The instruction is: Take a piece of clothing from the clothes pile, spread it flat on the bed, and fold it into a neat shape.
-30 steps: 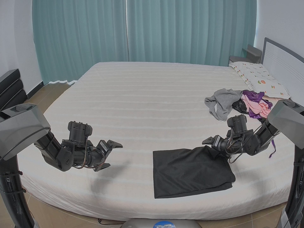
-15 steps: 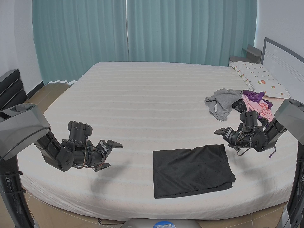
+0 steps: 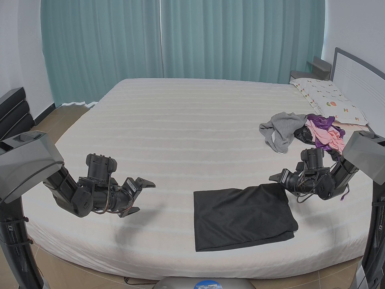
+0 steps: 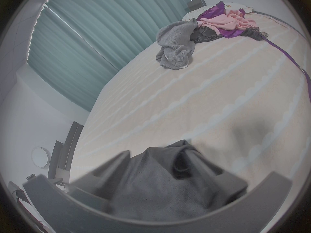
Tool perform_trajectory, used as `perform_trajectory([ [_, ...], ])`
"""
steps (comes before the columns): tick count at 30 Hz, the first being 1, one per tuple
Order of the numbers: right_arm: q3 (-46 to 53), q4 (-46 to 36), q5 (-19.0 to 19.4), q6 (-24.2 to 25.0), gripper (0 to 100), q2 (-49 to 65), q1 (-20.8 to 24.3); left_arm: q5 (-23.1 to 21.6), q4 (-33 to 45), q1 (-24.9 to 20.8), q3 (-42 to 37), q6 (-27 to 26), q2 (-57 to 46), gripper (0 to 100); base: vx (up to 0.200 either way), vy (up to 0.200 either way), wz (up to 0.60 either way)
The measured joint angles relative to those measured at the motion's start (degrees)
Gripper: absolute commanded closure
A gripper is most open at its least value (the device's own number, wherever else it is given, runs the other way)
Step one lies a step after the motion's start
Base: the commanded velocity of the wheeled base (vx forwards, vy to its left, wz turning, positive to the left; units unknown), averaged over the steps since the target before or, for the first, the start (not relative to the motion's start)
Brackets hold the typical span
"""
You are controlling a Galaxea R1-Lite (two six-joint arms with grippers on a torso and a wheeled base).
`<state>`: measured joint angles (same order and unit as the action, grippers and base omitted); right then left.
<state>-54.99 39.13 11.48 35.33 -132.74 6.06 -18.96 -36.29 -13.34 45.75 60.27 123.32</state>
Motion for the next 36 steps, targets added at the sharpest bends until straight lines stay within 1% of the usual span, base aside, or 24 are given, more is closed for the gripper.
perform_trajectory([
  [18,-2.8,-0.3,0.1,0.5,100,-3.6,-4.2,0.0,0.0,0.0,0.0,-0.1,0.0,0,0.000,0.000,0.00],
  [19,-2.9,-0.4,0.1,0.5,0,-3.8,-4.3,0.0,0.0,0.0,0.0,-0.1,0.0,0,0.000,0.000,0.00],
  [24,-3.5,-0.3,0.1,0.8,0,-4.7,-4.8,0.0,0.0,0.0,0.0,-0.2,0.0,0,0.000,0.000,0.00],
  [28,-3.2,0.0,1.1,2.5,0,-4.6,-5.5,0.0,0.0,0.0,0.0,-0.2,0.0,0,0.000,0.000,0.00],
  [30,-2.1,0.0,2.5,2.8,0,-3.8,-5.9,0.0,0.0,0.0,0.0,-0.2,0.0,0,0.000,0.000,0.00],
  [32,0.0,0.2,4.8,2.4,0,-2.7,-6.3,0.0,0.0,0.0,0.0,-0.2,0.0,0,0.000,0.000,0.00],
  [34,2.6,0.7,6.9,1.2,0,-1.3,-6.7,0.0,0.0,0.0,0.0,-0.2,0.1,0,0.000,0.000,0.00],
  [36,5.8,1.5,8.1,-0.8,0,0.0,-7.1,0.0,0.0,0.0,0.0,-0.2,0.1,0,0.000,0.000,0.00],
])
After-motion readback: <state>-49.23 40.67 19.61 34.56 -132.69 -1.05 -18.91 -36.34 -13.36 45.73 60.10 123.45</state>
